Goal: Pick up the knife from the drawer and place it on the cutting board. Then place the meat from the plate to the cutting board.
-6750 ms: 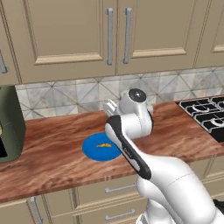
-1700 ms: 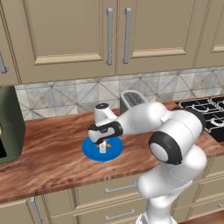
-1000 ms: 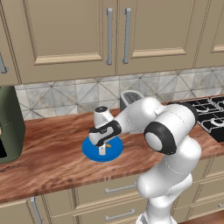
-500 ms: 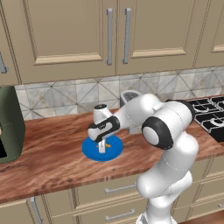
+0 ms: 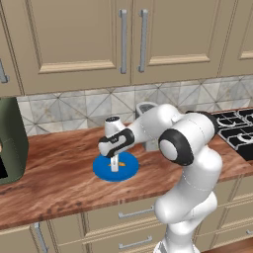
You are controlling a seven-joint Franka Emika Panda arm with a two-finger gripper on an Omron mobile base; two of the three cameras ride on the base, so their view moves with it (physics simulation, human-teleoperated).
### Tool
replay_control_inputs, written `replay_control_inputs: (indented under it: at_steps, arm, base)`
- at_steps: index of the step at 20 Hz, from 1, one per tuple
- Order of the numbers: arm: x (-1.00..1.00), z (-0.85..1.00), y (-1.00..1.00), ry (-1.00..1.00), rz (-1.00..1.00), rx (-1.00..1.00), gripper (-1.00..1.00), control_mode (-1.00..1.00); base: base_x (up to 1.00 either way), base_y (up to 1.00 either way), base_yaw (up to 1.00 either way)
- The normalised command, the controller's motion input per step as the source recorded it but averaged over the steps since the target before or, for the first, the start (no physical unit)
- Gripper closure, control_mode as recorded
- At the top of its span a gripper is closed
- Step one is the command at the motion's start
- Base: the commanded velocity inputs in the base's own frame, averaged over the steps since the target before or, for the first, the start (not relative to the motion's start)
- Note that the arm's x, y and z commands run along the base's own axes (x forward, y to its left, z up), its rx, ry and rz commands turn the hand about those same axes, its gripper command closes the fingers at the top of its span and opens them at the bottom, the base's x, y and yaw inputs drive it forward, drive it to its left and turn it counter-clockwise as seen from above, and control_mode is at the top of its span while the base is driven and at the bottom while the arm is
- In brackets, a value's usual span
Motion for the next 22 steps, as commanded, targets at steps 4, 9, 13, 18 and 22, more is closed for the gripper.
replay_control_inputs:
  at_steps: [4,9,13,18,22]
  arm:
    - [0.00,-0.35,0.00,0.00,0.00,0.00,1.00,-1.00]
    - [0.00,-0.30,0.00,0.00,0.00,0.00,1.00,-1.00]
    - [0.00,-0.28,0.00,0.00,0.00,0.00,1.00,-1.00]
    - [0.00,-0.25,0.00,0.00,0.00,0.00,1.00,-1.00]
    - [0.00,-0.28,0.00,-0.01,0.00,0.00,1.00,-1.00]
  base:
    - [0.00,0.00,0.00]
    - [0.00,0.00,0.00]
    - [0.00,0.00,0.00]
    - [0.00,0.00,0.00]
    - [0.00,0.00,0.00]
